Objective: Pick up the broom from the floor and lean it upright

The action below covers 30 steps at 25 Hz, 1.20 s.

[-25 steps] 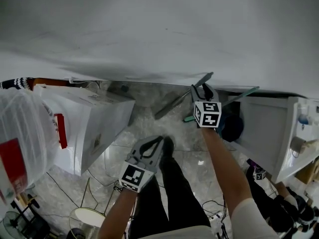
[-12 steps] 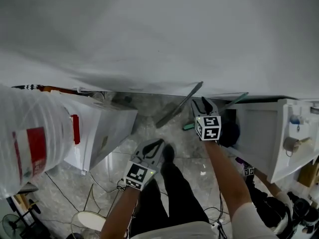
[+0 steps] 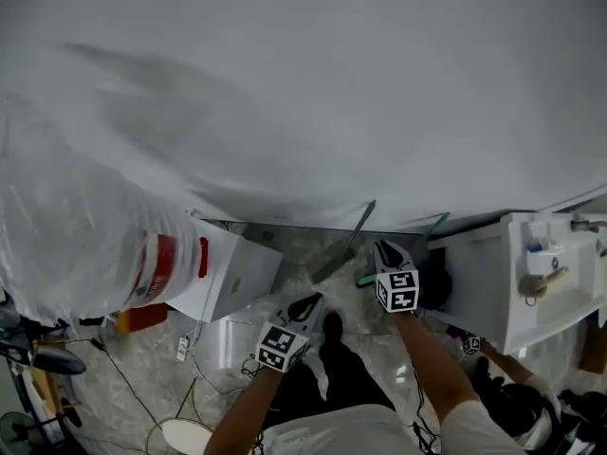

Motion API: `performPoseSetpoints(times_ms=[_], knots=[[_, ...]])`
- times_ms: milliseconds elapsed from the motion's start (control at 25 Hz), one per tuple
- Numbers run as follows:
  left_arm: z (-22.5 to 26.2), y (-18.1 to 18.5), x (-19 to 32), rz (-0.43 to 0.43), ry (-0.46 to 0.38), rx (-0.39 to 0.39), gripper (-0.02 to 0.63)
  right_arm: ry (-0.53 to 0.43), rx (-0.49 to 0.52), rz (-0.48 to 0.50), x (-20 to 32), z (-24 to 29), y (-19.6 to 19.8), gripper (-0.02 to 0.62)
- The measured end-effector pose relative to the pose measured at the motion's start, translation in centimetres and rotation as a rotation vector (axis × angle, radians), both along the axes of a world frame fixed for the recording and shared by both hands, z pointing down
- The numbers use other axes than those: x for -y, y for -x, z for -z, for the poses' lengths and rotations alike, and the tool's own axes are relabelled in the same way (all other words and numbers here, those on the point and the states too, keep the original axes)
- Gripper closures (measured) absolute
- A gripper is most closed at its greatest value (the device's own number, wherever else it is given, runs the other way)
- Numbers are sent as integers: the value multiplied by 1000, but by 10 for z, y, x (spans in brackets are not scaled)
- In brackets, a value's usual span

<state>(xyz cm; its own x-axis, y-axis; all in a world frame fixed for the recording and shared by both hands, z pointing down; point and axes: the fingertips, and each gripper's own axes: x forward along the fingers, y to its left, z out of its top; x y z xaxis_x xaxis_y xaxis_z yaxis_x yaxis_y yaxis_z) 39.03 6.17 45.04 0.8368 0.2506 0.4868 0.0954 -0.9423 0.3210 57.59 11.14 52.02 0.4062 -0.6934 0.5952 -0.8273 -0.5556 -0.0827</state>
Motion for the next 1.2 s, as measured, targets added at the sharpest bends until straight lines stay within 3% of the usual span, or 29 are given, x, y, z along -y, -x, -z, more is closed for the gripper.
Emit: performPoseSetpoints(times_ms=[200,520,1000,1200], knots=[[47,10,0,-2,-1,-37,595,-31,-49,16,1,72,23,567],[112,59,-5,-48,2,-90,597,-39,-102,44,-24,159,98,598],[168,135,-4,-154,1,-137,595,-90,-89,19,-66,237,226,598],[181,157,-14,-210,-8,-156,596,-108,-123,-14,-91,261,259,597]])
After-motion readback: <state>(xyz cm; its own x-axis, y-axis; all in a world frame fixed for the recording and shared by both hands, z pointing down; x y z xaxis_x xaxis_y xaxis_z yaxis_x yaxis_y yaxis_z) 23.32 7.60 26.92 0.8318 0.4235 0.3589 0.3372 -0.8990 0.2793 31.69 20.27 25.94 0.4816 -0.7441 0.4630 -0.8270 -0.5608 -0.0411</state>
